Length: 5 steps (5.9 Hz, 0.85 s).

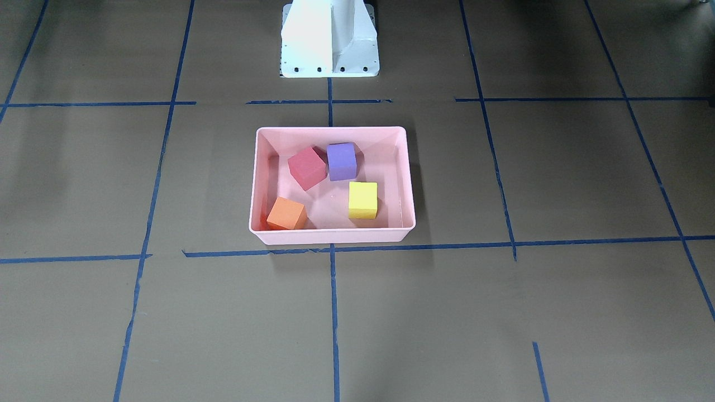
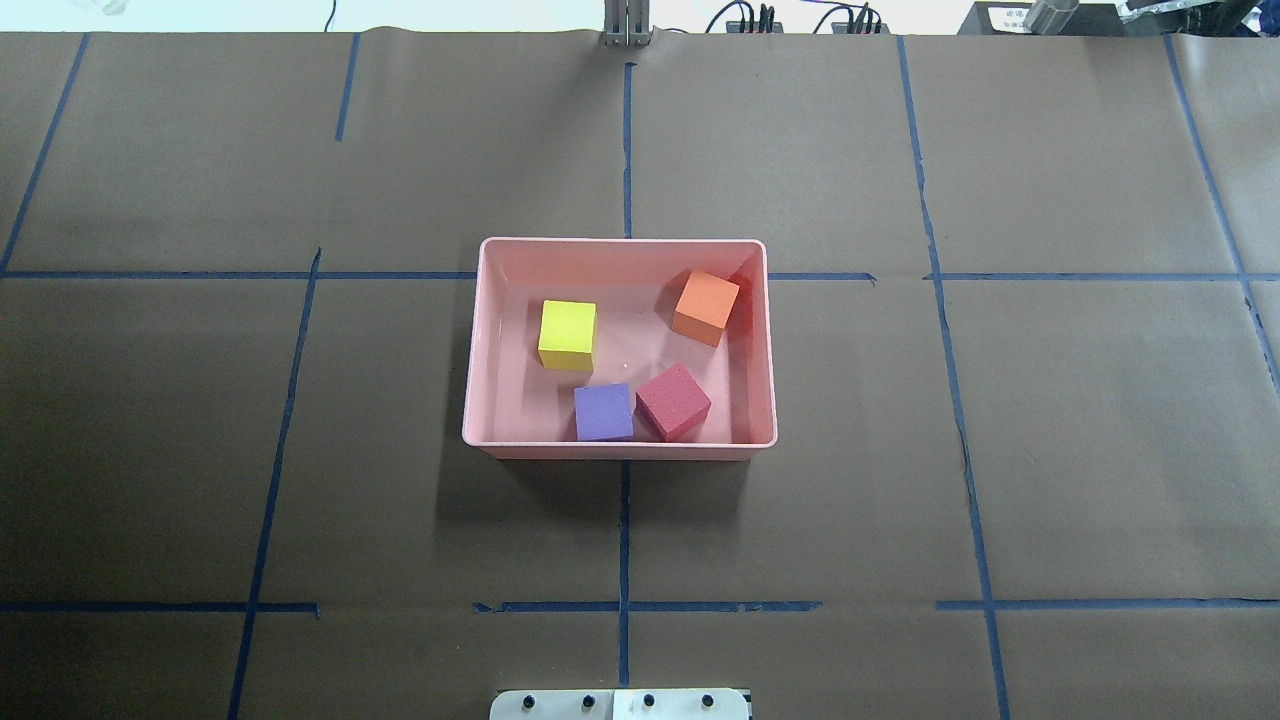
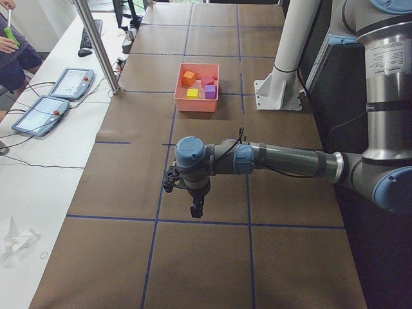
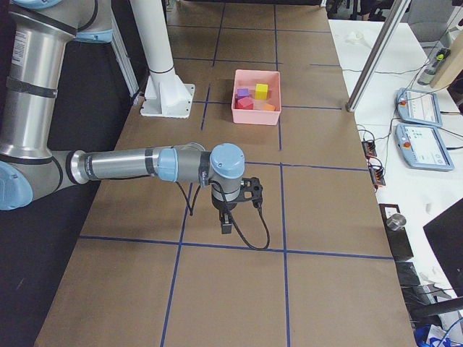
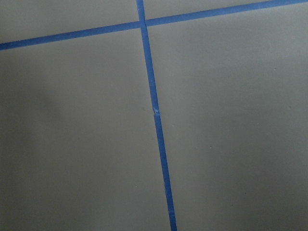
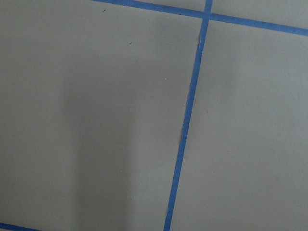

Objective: Place blocks into pink bin with both arms

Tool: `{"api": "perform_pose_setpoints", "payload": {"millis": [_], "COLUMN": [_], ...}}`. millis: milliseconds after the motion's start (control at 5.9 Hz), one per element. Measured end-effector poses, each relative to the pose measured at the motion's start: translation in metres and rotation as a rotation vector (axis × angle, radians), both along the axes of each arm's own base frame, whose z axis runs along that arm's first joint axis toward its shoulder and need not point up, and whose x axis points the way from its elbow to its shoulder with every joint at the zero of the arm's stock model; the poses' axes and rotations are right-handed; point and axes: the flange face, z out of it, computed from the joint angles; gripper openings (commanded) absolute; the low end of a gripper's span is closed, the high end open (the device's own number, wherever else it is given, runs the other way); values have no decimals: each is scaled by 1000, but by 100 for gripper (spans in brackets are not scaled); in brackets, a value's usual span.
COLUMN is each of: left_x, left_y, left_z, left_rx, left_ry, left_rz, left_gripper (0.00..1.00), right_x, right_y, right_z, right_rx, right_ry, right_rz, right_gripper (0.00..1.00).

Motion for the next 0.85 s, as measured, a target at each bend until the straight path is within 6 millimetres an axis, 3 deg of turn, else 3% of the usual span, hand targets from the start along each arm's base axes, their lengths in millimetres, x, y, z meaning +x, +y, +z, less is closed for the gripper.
{"api": "perform_pose_setpoints", "payload": {"millis": [847], "left_x": [-1], "left_y": [5], "left_z": [-1], "left_rx": [1], "left_ry": [0], "left_rz": [1], "left_gripper": [100], "right_x": [0], "right_y": [0], "right_z": [-1], "right_rx": [1], "right_ry": [1], "right_rz": [0], "right_gripper": [100]}}
